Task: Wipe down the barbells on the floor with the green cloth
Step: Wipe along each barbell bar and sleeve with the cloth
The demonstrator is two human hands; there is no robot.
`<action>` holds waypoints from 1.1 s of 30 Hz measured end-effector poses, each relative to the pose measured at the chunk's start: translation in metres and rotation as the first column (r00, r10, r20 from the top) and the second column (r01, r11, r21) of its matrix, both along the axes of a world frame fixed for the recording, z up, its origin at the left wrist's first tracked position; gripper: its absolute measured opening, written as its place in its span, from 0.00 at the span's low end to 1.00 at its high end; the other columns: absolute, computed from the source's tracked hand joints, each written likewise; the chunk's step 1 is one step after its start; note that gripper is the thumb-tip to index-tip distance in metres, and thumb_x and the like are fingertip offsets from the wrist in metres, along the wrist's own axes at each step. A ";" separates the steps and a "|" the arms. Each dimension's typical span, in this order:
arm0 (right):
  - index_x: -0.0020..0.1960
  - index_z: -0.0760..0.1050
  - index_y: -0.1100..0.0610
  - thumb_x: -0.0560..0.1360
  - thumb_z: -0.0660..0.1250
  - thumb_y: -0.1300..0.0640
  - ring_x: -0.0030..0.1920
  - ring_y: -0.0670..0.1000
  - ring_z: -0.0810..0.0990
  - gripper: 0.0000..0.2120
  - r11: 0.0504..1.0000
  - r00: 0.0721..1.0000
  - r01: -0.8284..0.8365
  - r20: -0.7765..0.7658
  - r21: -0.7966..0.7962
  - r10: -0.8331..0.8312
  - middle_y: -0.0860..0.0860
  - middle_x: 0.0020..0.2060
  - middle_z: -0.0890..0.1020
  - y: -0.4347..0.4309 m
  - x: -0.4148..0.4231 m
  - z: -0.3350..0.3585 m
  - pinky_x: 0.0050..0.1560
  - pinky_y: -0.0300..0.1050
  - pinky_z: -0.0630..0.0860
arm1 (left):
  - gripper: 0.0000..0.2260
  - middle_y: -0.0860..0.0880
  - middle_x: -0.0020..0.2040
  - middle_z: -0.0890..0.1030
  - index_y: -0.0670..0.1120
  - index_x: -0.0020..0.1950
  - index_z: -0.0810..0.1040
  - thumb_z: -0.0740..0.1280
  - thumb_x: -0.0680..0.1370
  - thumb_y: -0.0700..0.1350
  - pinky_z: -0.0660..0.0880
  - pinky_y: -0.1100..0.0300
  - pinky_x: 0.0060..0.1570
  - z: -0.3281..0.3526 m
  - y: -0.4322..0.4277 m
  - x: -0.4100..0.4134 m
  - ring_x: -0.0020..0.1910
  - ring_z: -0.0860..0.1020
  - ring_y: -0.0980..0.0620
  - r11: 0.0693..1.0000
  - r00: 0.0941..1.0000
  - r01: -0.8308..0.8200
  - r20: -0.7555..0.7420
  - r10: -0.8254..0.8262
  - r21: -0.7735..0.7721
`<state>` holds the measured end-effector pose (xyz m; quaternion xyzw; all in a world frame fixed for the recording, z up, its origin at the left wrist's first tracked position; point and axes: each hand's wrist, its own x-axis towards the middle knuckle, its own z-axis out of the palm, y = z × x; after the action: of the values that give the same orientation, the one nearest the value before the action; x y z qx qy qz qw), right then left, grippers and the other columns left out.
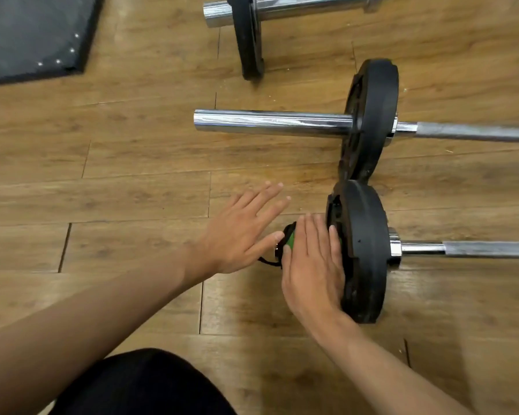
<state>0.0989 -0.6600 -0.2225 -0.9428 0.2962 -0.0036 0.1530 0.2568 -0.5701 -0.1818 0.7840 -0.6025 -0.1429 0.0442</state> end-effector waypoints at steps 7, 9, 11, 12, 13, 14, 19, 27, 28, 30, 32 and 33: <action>0.77 0.69 0.64 0.80 0.60 0.67 0.78 0.58 0.66 0.24 0.981 0.965 -0.075 0.262 0.177 0.027 0.59 0.76 0.71 -0.007 -0.030 0.065 0.82 0.50 0.55 | 0.36 0.45 0.86 0.51 0.45 0.86 0.50 0.37 0.83 0.63 0.52 0.50 0.81 0.011 -0.009 -0.031 0.85 0.51 0.46 0.986 0.998 0.049 -0.048 -0.041 0.160; 0.65 0.80 0.63 0.76 0.60 0.66 0.68 0.57 0.77 0.20 0.994 0.918 -0.077 0.395 0.082 0.039 0.57 0.64 0.80 -0.013 -0.041 0.096 0.78 0.51 0.63 | 0.37 0.42 0.86 0.49 0.43 0.86 0.45 0.33 0.83 0.63 0.47 0.49 0.82 0.002 -0.003 -0.036 0.85 0.48 0.45 0.969 0.988 0.123 0.070 -0.141 0.212; 0.65 0.79 0.62 0.78 0.57 0.59 0.68 0.57 0.75 0.21 1.000 0.927 -0.012 0.376 0.004 0.009 0.57 0.64 0.80 -0.035 -0.042 0.110 0.78 0.54 0.61 | 0.35 0.39 0.85 0.48 0.41 0.84 0.40 0.35 0.84 0.63 0.39 0.50 0.80 -0.007 -0.004 -0.050 0.85 0.45 0.43 0.965 0.981 0.103 0.138 -0.139 0.243; 0.70 0.76 0.62 0.80 0.55 0.54 0.73 0.57 0.72 0.23 1.000 0.958 0.024 0.285 -0.005 -0.021 0.58 0.69 0.77 -0.049 -0.040 0.111 0.80 0.55 0.58 | 0.35 0.39 0.85 0.45 0.40 0.82 0.37 0.36 0.84 0.63 0.36 0.51 0.79 -0.011 -0.008 -0.060 0.84 0.42 0.43 0.960 0.985 0.057 0.138 -0.098 0.275; 0.76 0.69 0.62 0.83 0.52 0.48 0.77 0.57 0.67 0.27 0.999 0.986 0.040 0.163 -0.008 -0.038 0.59 0.75 0.72 -0.063 -0.039 0.108 0.82 0.55 0.56 | 0.35 0.38 0.85 0.43 0.40 0.82 0.35 0.36 0.83 0.63 0.36 0.49 0.80 -0.016 -0.014 -0.069 0.84 0.41 0.42 0.950 0.989 0.011 0.140 -0.057 0.312; 0.81 0.60 0.61 0.85 0.49 0.43 0.81 0.57 0.60 0.31 0.999 0.998 0.030 0.050 0.014 -0.031 0.58 0.81 0.64 -0.075 -0.039 0.100 0.83 0.55 0.53 | 0.36 0.38 0.85 0.44 0.39 0.83 0.37 0.35 0.83 0.63 0.38 0.47 0.82 -0.020 -0.021 -0.077 0.84 0.41 0.40 0.945 0.988 -0.031 0.153 -0.021 0.324; 0.84 0.52 0.57 0.86 0.52 0.43 0.83 0.54 0.52 0.32 0.994 0.996 0.011 0.088 0.110 -0.020 0.53 0.84 0.53 -0.088 -0.036 0.064 0.82 0.60 0.52 | 0.37 0.40 0.80 0.67 0.42 0.83 0.58 0.35 0.83 0.62 0.51 0.43 0.83 -0.028 -0.044 -0.085 0.84 0.53 0.39 0.952 0.973 -0.153 0.206 0.099 0.264; 0.81 0.63 0.61 0.83 0.53 0.47 0.82 0.55 0.60 0.30 0.998 0.971 0.052 0.232 0.043 -0.061 0.55 0.80 0.66 -0.079 -0.036 0.056 0.80 0.61 0.60 | 0.27 0.39 0.73 0.76 0.39 0.75 0.73 0.49 0.85 0.54 0.60 0.43 0.81 -0.036 -0.057 -0.113 0.76 0.70 0.39 0.956 0.938 -0.289 0.213 0.273 0.048; 0.80 0.64 0.61 0.83 0.55 0.48 0.81 0.55 0.60 0.29 0.998 0.971 0.052 0.231 0.032 -0.059 0.56 0.79 0.67 -0.077 -0.037 0.057 0.79 0.61 0.61 | 0.26 0.40 0.72 0.76 0.40 0.77 0.71 0.50 0.85 0.53 0.60 0.45 0.80 -0.040 -0.054 -0.114 0.75 0.71 0.40 0.964 0.948 -0.266 0.187 0.258 0.018; 0.78 0.66 0.63 0.82 0.61 0.52 0.81 0.56 0.62 0.27 0.998 0.973 0.054 0.222 0.034 -0.060 0.58 0.77 0.69 -0.075 -0.037 0.061 0.79 0.60 0.63 | 0.23 0.43 0.69 0.77 0.42 0.75 0.72 0.51 0.86 0.53 0.66 0.46 0.75 -0.045 -0.049 -0.115 0.69 0.74 0.43 0.963 0.954 -0.270 0.134 0.269 -0.016; 0.74 0.71 0.64 0.79 0.67 0.56 0.78 0.58 0.66 0.25 0.996 0.978 0.076 0.192 0.045 -0.083 0.59 0.74 0.72 -0.076 -0.033 0.066 0.77 0.58 0.66 | 0.20 0.46 0.60 0.79 0.45 0.67 0.75 0.52 0.86 0.54 0.72 0.48 0.66 -0.046 -0.050 -0.112 0.60 0.76 0.44 0.950 0.940 -0.309 0.137 0.311 -0.039; 0.72 0.72 0.64 0.78 0.69 0.57 0.77 0.59 0.67 0.24 0.996 0.979 0.080 0.184 0.041 -0.086 0.60 0.73 0.73 -0.077 -0.030 0.067 0.76 0.58 0.67 | 0.19 0.46 0.55 0.80 0.46 0.61 0.76 0.52 0.86 0.55 0.74 0.49 0.61 -0.043 -0.052 -0.110 0.54 0.77 0.45 0.939 0.926 -0.340 0.153 0.345 -0.054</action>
<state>0.0685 -0.7373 -0.1559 -0.9224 0.3198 -0.0929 0.1955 0.1469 -0.6221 -0.2250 0.8853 -0.4598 -0.0617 0.0301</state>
